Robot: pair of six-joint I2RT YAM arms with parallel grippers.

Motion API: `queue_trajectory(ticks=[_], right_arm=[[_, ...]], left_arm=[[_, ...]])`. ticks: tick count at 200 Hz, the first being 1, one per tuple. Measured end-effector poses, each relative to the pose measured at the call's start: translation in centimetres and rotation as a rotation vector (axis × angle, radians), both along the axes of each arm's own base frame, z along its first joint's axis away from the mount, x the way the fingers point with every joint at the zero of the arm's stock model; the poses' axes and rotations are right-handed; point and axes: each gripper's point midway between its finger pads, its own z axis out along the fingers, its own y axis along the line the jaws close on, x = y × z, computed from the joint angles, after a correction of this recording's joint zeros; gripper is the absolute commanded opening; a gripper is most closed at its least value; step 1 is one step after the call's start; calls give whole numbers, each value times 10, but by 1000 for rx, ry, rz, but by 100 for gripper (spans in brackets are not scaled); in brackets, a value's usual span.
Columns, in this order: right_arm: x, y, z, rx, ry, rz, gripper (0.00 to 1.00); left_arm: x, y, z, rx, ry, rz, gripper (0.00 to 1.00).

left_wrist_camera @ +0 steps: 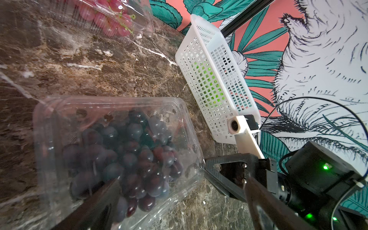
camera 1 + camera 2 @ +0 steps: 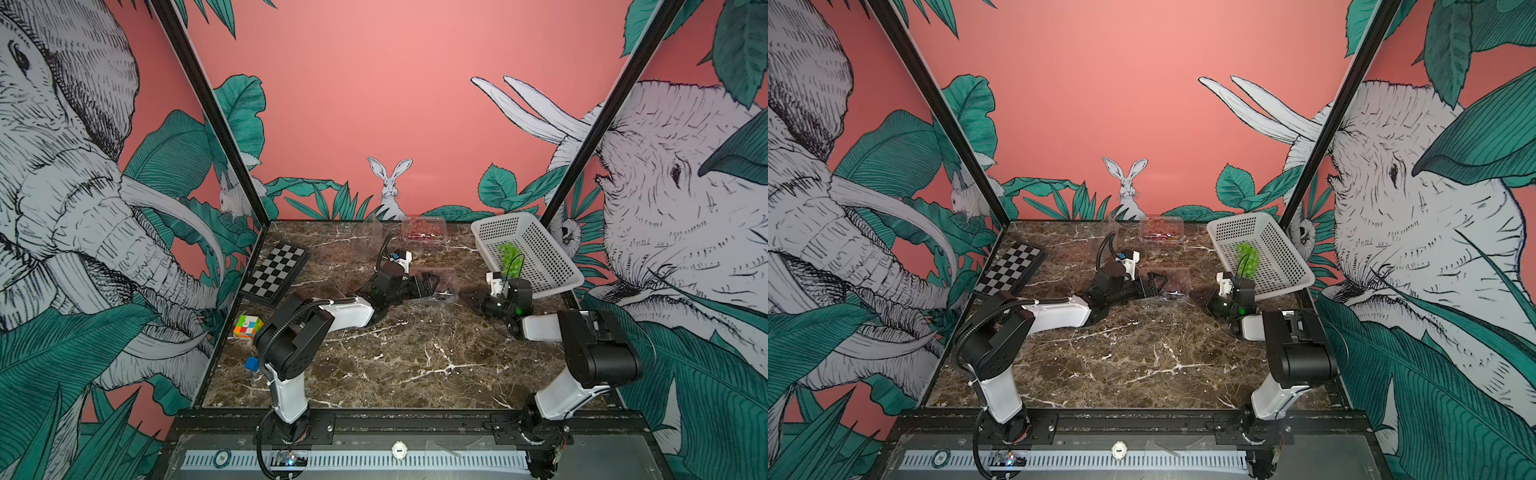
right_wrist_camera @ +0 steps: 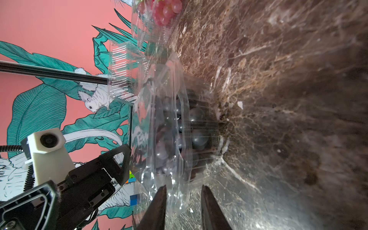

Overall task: Pack grapes into containers
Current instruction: Close the packing box at the center of the board, then move the packing box to the center of the board.

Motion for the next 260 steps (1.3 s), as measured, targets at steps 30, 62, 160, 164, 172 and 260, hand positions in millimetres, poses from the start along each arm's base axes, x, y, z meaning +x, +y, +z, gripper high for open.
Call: queue_trajectory(ticks=[30,62,160,164,172,260], right_arm=[[-1,-1,-2,-19,22,2,35],[0,-3,3,-41,34,-7,46],[32,3,17,-96,10,-3,49],[32,4,15,-101,13,0,48],[33,9,12,-113,18,13,47],[40,61,5,-136,5,114,44]], left_arm=[[-1,1,-2,4,3,1,99],[-3,3,-2,4,3,2,99],[-7,8,-2,8,3,9,99],[-7,8,-2,8,4,9,100],[-7,8,-2,8,3,10,99],[-8,18,9,24,-26,33,99]])
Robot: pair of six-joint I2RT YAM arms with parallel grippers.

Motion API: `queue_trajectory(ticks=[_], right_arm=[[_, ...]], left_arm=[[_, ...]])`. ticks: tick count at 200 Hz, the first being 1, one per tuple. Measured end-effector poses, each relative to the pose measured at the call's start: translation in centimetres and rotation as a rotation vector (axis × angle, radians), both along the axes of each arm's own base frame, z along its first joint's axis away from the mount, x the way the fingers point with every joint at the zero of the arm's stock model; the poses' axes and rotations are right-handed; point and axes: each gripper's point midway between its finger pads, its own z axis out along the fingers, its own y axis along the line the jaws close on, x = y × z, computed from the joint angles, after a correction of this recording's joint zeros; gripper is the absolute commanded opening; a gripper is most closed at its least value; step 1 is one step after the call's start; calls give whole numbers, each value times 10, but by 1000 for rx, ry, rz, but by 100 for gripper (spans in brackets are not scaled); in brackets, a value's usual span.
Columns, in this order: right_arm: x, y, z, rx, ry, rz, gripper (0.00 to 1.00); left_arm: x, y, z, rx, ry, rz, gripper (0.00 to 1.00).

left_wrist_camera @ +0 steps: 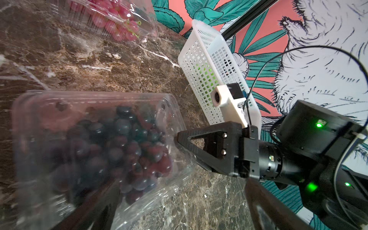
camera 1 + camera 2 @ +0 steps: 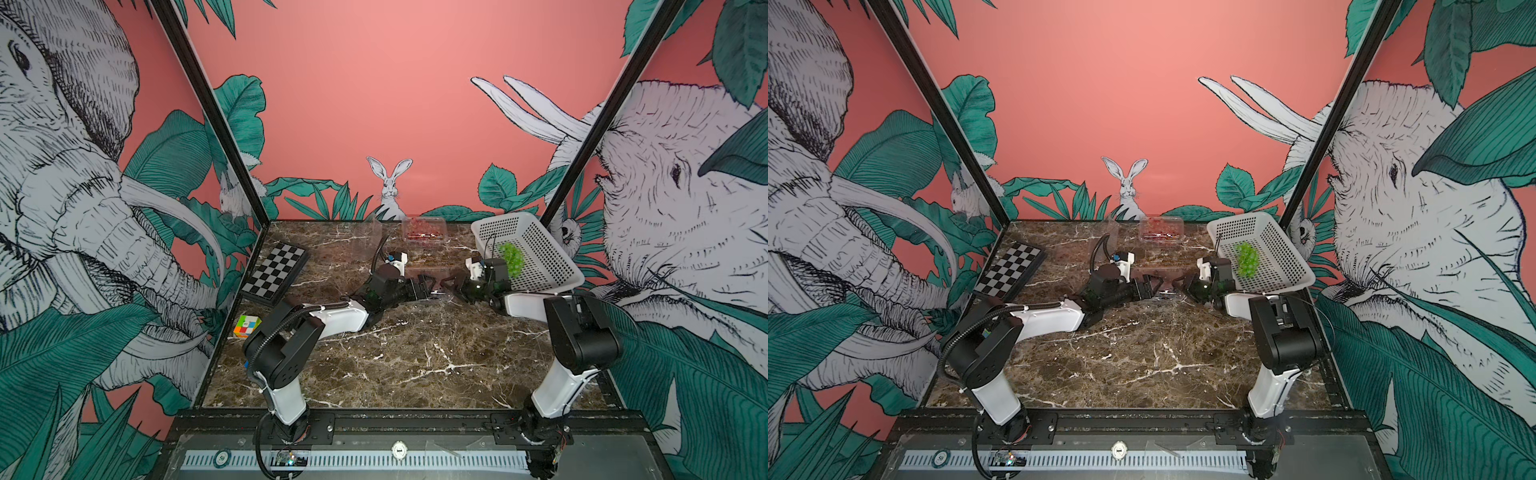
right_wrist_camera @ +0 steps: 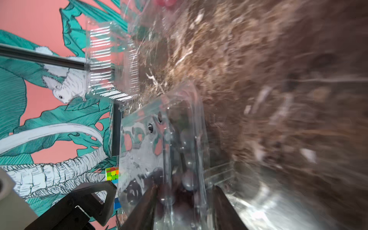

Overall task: Pack grapes into containers
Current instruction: Move the packing box to the center of the board.

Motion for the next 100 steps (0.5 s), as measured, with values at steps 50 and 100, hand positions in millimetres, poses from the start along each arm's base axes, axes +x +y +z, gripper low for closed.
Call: queue_trajectory(ticks=[50,100], right_arm=[[-1,20,0,5,6,33,48],[-24,10,15,-8,-29,28,54]], left_arm=[[2,6,0,33,-20,21,99],[0,8,-6,42,-9,23,99]])
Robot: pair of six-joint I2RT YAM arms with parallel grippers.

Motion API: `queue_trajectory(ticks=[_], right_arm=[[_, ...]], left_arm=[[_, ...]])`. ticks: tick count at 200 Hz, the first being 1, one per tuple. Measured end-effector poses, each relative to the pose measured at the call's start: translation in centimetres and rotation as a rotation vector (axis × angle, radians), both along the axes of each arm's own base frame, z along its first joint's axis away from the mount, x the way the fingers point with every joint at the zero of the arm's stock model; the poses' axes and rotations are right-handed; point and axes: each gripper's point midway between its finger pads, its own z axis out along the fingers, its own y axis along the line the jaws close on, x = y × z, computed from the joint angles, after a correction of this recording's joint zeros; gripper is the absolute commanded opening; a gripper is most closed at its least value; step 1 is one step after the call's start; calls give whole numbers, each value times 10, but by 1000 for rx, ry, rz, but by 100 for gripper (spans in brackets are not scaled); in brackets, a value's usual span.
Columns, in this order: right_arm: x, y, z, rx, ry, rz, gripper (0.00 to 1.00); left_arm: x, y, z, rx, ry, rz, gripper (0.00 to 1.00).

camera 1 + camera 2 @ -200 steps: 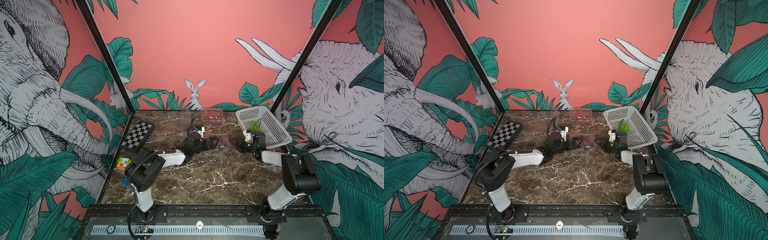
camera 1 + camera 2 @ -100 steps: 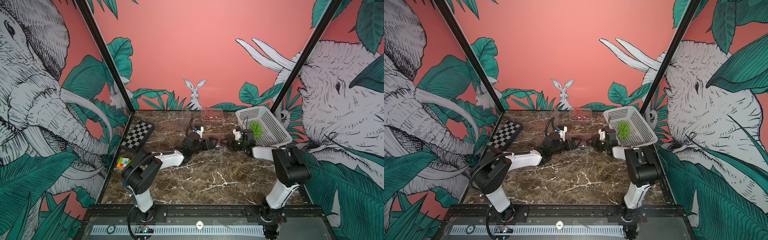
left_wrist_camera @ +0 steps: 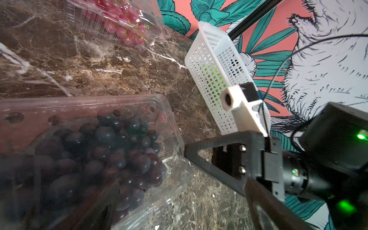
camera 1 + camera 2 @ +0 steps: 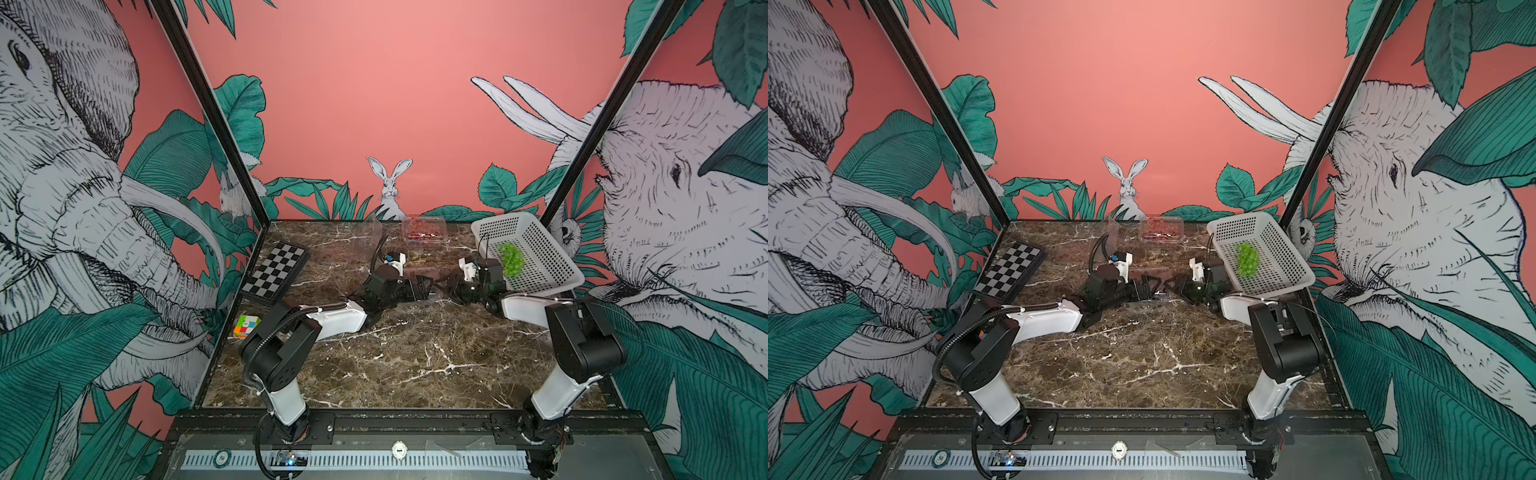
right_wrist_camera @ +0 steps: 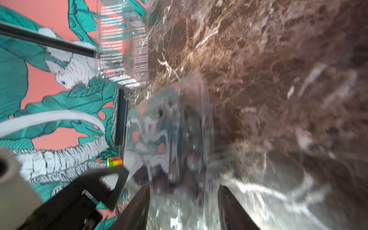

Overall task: Pack grapes into containers
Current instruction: Move the packing box to the center of the board, then close the packing box at the center of the board.

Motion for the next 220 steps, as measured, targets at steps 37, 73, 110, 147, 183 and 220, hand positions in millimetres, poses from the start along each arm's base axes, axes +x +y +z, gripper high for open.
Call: queue_trajectory(ticks=[37,73,110,147,183,220], right_arm=[[-23,-7,-12,7,26,-15,47],[-24,-6,-28,41,69,-34,42],[-18,-4,-27,88,64,-50,39],[-13,-3,-21,112,48,-63,36],[-8,-2,-15,143,40,-77,33],[-6,-2,-19,160,55,-89,28]], left_arm=[[-1,1,-2,2,2,0,99],[-1,1,-2,1,4,1,99],[-3,4,-5,7,9,3,99],[-4,6,-4,7,7,6,99],[-4,6,-3,6,5,6,99],[-5,6,-3,5,5,6,99]])
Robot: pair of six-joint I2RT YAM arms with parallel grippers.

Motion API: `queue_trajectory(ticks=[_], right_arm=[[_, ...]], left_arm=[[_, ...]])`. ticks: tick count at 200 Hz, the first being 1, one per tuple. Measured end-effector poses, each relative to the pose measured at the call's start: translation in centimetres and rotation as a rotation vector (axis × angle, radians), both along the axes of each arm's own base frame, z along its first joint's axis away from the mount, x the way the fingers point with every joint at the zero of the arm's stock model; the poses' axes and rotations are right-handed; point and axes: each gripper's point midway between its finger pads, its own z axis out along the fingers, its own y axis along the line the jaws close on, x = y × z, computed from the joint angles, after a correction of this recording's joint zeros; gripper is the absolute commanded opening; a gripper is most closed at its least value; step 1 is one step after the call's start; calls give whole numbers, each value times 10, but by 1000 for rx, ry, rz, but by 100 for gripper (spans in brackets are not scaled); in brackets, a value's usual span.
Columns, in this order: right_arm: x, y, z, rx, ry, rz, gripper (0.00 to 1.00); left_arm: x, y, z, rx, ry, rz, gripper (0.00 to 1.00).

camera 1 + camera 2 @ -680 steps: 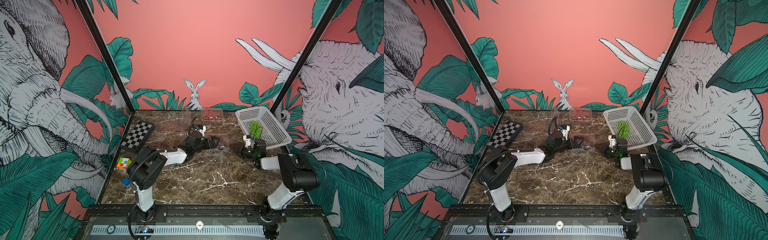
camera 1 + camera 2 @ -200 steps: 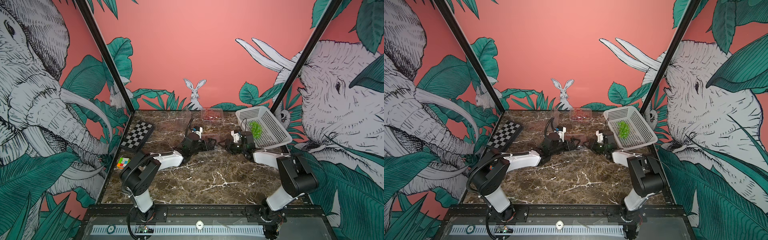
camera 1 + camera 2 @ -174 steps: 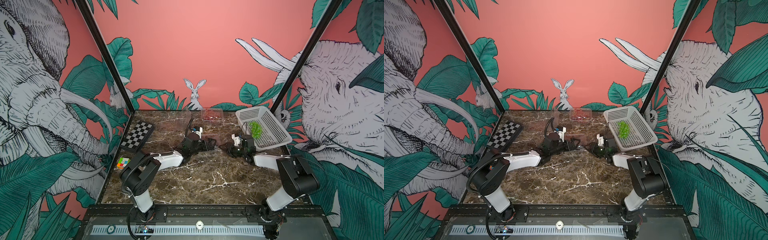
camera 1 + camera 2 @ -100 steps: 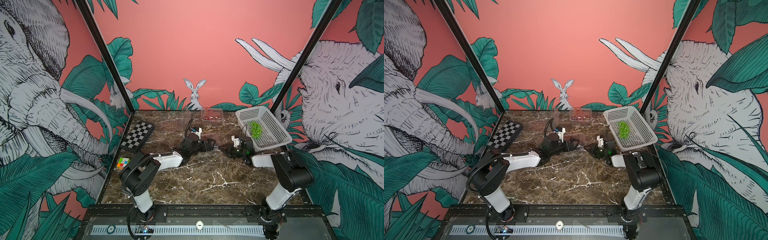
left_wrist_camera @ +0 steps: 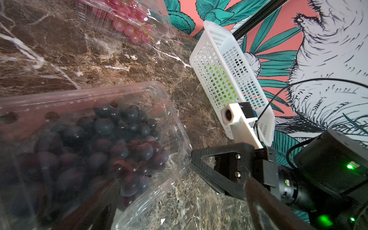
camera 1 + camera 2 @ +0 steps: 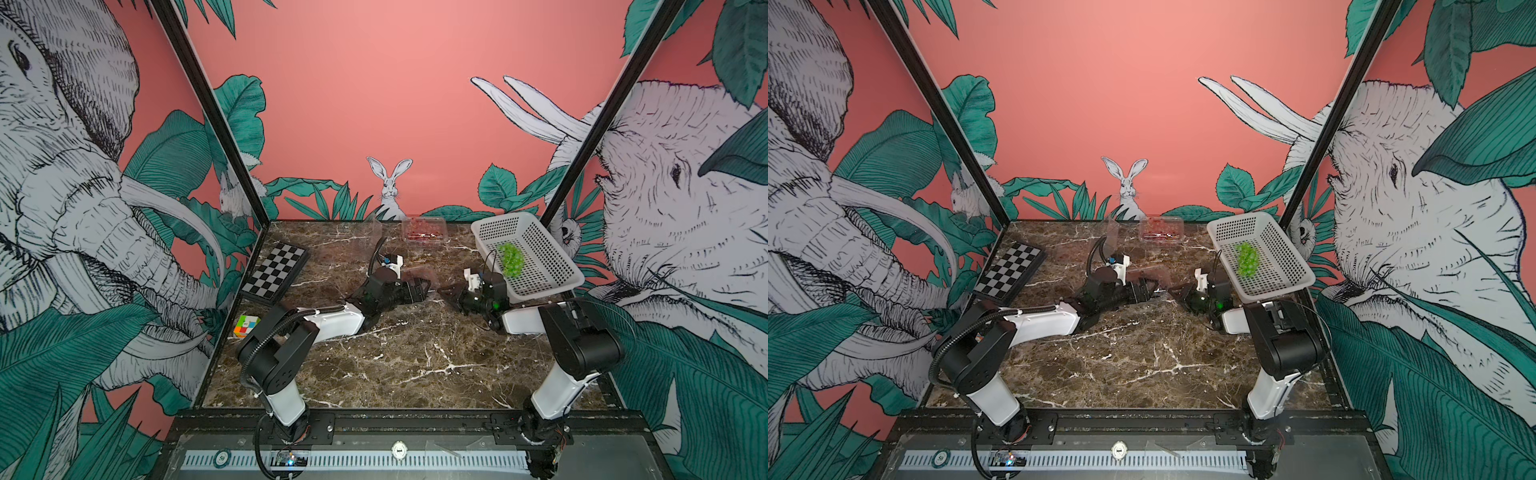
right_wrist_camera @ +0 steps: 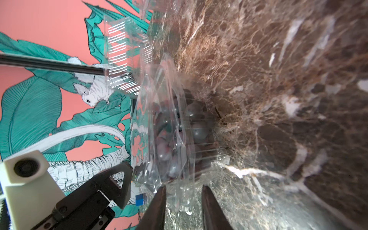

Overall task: Pack grapes into containers
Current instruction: Close the packing box at the center of the board.

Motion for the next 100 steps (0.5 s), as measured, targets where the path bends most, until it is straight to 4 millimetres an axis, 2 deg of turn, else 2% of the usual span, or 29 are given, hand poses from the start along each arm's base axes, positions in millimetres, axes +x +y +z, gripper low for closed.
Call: queue_trajectory(ticks=[50,100], right_arm=[[4,0,-3,20,8,-14,20],[6,1,-2,55,-3,-30,17]], left_arm=[[0,0,0,1,1,0,99],[-1,1,-1,2,2,0,99]])
